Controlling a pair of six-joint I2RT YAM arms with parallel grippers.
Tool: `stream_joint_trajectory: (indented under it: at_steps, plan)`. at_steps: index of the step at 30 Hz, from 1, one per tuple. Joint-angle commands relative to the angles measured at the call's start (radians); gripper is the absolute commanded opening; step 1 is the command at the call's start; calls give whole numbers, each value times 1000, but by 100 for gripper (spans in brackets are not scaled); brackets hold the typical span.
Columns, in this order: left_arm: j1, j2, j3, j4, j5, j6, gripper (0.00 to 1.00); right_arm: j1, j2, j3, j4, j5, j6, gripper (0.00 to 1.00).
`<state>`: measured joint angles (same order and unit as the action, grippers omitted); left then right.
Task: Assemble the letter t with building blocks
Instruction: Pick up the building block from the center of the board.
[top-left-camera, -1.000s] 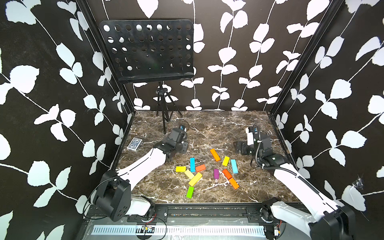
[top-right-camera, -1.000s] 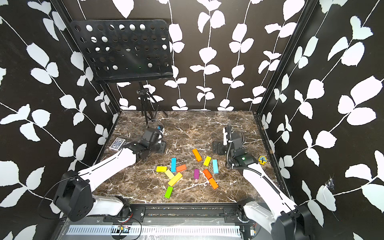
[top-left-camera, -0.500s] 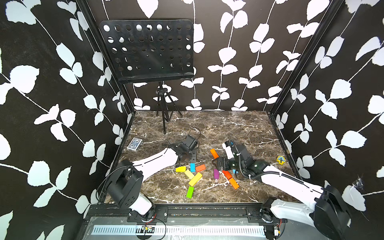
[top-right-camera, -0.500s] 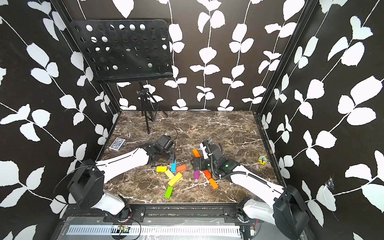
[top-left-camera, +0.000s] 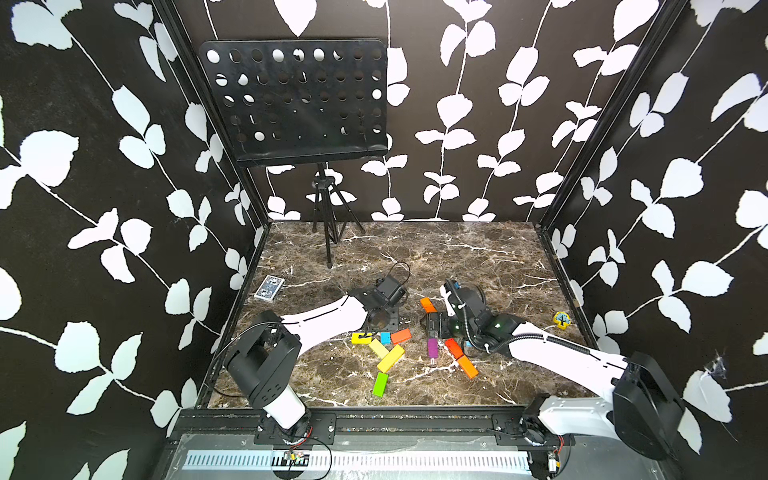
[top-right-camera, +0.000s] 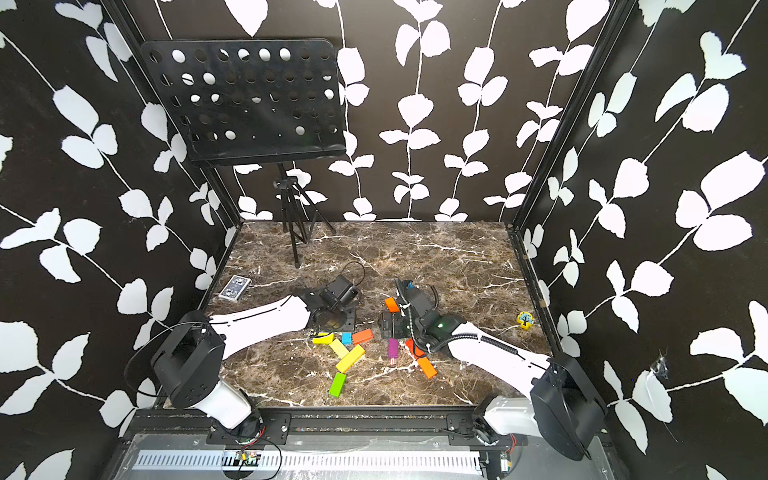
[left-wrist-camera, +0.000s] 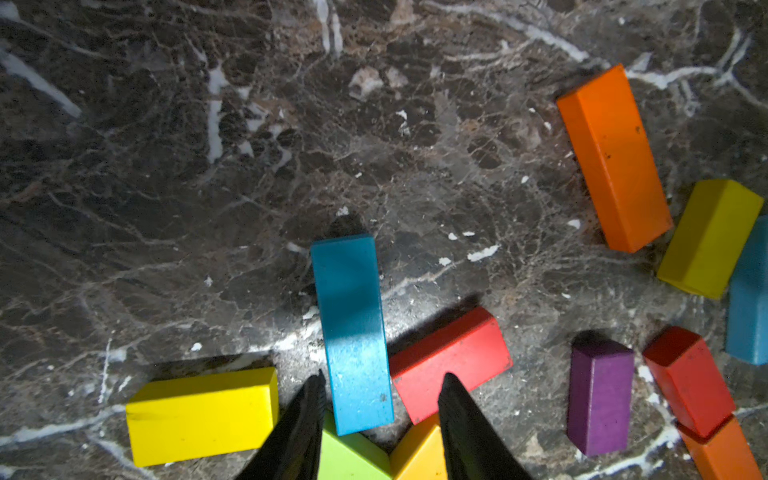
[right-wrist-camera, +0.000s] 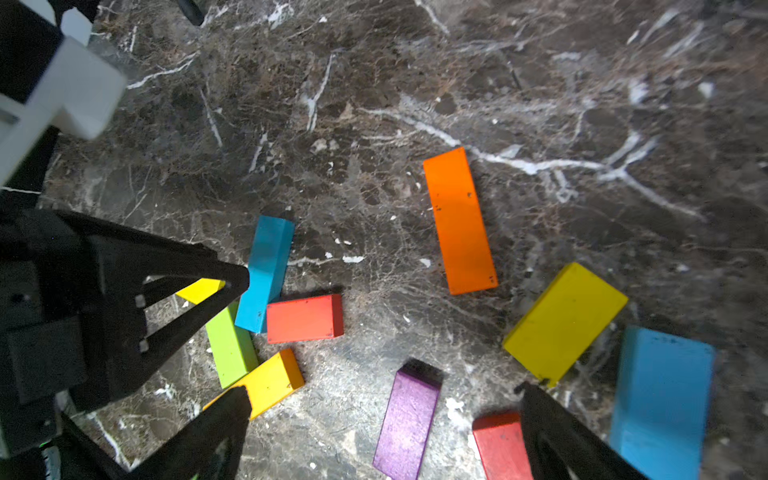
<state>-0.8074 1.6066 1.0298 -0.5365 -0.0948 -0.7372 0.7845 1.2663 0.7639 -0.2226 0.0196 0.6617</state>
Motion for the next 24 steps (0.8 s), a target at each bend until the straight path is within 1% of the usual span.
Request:
stream_joint_trajectory:
  at_steps: [1,4,5,6,9,10,15,21,24]
  plan:
    - [-6,20,22,-16,-15,-11,47,18,-63,-17,-21,138,47,99]
    - [-6,36,32,-29,-17,-8,47,18,-92,-27,-6,103,39,99]
    - [-6,40,31,-31,-21,-9,47,19,-99,-25,3,67,12,99]
    - [-6,40,29,-31,-24,-12,47,19,-109,-28,19,7,-44,99]
    - [-6,42,21,-28,-36,-16,47,24,-155,-81,115,-66,-71,99]
    - [-6,44,20,-27,-39,-15,47,24,-164,-97,142,-77,-65,99]
    - [-6,77,28,-9,-22,-4,47,24,-140,-91,148,-117,-81,99]
    - [-6,104,39,-18,-37,-3,46,24,-84,-106,228,-157,-27,99]
    - [-6,118,48,-28,-41,0,45,24,-45,-97,233,-165,-19,99]
